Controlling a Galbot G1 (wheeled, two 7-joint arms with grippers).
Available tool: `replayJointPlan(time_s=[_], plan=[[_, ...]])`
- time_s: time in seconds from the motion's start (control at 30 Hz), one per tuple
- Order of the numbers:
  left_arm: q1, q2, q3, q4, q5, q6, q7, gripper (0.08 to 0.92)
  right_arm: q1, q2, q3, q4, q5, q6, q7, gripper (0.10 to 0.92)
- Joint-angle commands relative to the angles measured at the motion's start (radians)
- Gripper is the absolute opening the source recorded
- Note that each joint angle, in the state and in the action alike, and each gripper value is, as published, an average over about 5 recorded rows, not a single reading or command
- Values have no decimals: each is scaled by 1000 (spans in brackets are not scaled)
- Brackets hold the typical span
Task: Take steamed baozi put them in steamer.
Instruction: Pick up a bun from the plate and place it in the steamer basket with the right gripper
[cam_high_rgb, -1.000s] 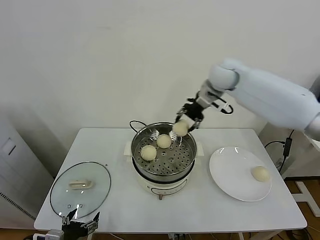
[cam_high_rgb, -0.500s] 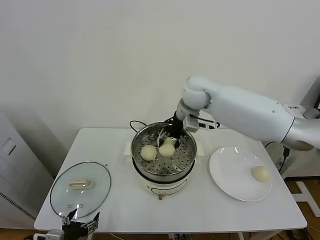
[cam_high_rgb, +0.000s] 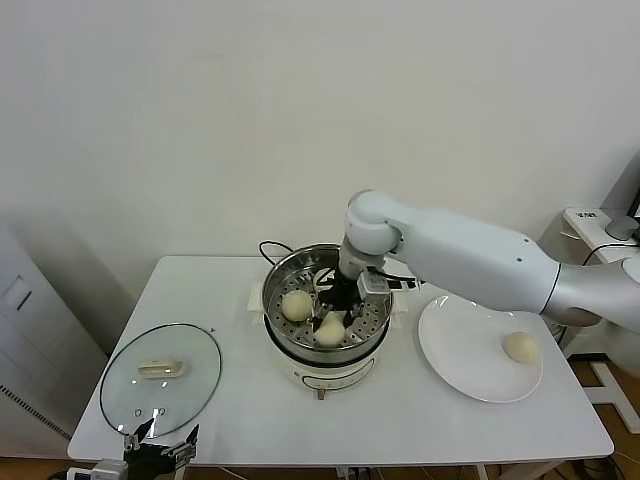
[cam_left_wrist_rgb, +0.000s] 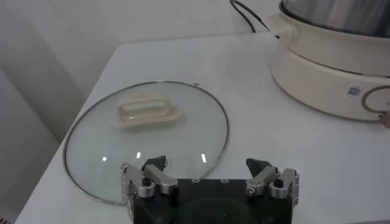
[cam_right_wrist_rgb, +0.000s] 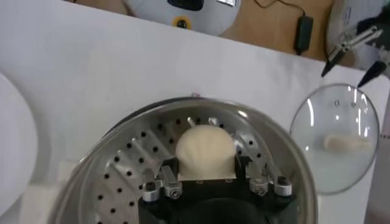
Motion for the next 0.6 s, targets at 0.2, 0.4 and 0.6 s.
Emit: replayJointPlan(time_s=[0.2, 0.4, 0.6], plan=[[2, 2, 0, 2, -1, -4, 0, 823, -42, 18, 18, 8, -52, 19, 3, 644], [1, 1, 1, 2, -1, -4, 0, 823, 7, 0, 101, -61, -70, -18, 11, 795], [-2, 2, 4, -4, -1, 1, 1, 823, 156, -135, 57, -149, 98, -386, 57, 822]])
